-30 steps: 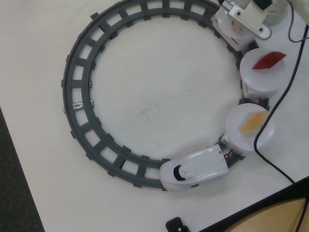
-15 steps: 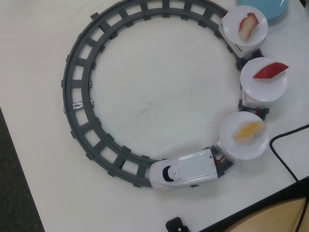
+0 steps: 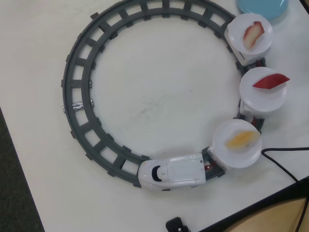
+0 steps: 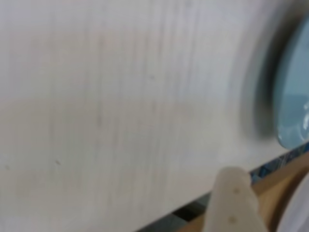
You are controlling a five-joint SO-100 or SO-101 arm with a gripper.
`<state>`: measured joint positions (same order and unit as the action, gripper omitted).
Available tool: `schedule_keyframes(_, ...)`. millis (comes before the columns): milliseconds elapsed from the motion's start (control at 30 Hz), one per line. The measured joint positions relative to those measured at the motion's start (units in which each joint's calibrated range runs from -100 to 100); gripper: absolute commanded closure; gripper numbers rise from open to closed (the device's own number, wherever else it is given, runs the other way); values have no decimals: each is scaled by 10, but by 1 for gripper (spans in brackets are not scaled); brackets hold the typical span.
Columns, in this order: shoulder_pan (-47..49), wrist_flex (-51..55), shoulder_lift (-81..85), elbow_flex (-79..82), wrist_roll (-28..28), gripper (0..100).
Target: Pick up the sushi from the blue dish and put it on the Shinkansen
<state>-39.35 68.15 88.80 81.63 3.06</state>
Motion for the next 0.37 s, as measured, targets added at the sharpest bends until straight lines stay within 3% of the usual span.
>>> schedule_keyframes(367,-62,7,95,123,2,74)
